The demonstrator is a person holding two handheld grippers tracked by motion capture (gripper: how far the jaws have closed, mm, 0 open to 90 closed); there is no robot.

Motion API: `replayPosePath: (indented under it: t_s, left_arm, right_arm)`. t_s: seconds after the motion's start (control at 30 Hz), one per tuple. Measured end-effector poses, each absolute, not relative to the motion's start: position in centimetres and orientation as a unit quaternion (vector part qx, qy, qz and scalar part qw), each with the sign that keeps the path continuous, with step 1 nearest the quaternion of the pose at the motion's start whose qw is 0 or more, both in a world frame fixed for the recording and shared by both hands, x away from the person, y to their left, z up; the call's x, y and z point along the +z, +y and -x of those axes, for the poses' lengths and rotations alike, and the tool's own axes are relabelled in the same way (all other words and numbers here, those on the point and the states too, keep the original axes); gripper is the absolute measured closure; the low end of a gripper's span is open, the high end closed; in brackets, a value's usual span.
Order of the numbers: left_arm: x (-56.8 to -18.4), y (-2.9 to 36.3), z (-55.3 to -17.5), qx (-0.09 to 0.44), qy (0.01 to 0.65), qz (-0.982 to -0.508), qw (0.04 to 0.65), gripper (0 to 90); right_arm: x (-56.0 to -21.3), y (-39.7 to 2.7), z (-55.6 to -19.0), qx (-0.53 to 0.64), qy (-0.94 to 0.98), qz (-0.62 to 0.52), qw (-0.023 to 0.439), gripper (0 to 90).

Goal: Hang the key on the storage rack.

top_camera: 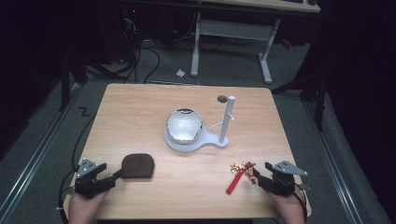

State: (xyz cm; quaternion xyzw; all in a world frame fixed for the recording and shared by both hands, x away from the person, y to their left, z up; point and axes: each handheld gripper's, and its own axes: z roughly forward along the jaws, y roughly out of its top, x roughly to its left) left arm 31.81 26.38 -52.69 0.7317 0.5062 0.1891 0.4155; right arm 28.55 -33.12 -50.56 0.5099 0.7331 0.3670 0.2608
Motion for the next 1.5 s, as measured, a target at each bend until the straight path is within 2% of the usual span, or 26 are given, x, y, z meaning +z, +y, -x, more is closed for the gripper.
replayPosePath:
  t_s: [0.17, 0.43, 0.5, 0.6, 0.73, 0.87, 1.13, 1.5]
  left_arm:
    - [-52.9, 26.7, -32.2, 0.18, 0.509, -0.732, 0.415, 28.9]
    - [-52.8, 26.5, -32.8, 0.184, 0.499, -0.74, 0.412, 24.9]
    - [-52.6, 26.0, -32.7, 0.207, 0.493, -0.748, 0.393, 24.7]
    - [-52.5, 25.8, -32.6, 0.213, 0.49, -0.754, 0.382, 25.1]
    - [-52.3, 25.7, -32.6, 0.218, 0.479, -0.763, 0.375, 29.3]
    - [-52.5, 25.8, -32.5, 0.223, 0.477, -0.763, 0.374, 26.3]
    - [-52.4, 25.8, -32.4, 0.231, 0.478, -0.759, 0.376, 21.5]
    - [-52.5, 26.1, -32.4, 0.23, 0.484, -0.752, 0.384, 20.1]
  right_arm:
    - [-50.6, -33.2, -28.2, 0.36, 0.735, -0.511, 0.264, 42.6]
    - [-50.5, -33.5, -28.0, 0.358, 0.737, -0.511, 0.26, 40.7]
    - [-50.4, -33.5, -28.0, 0.355, 0.738, -0.509, 0.263, 35.6]
    - [-50.5, -33.4, -28.1, 0.346, 0.742, -0.513, 0.26, 33.5]
    - [-50.6, -33.1, -28.2, 0.321, 0.756, -0.516, 0.244, 32.6]
    - [-50.5, -33.0, -28.2, 0.309, 0.762, -0.516, 0.238, 30.5]
    - [-49.3, -32.7, -28.8, 0.275, 0.788, -0.513, 0.201, 32.9]
    - [-47.6, -31.4, -30.3, 0.23, 0.824, -0.494, 0.157, 28.4]
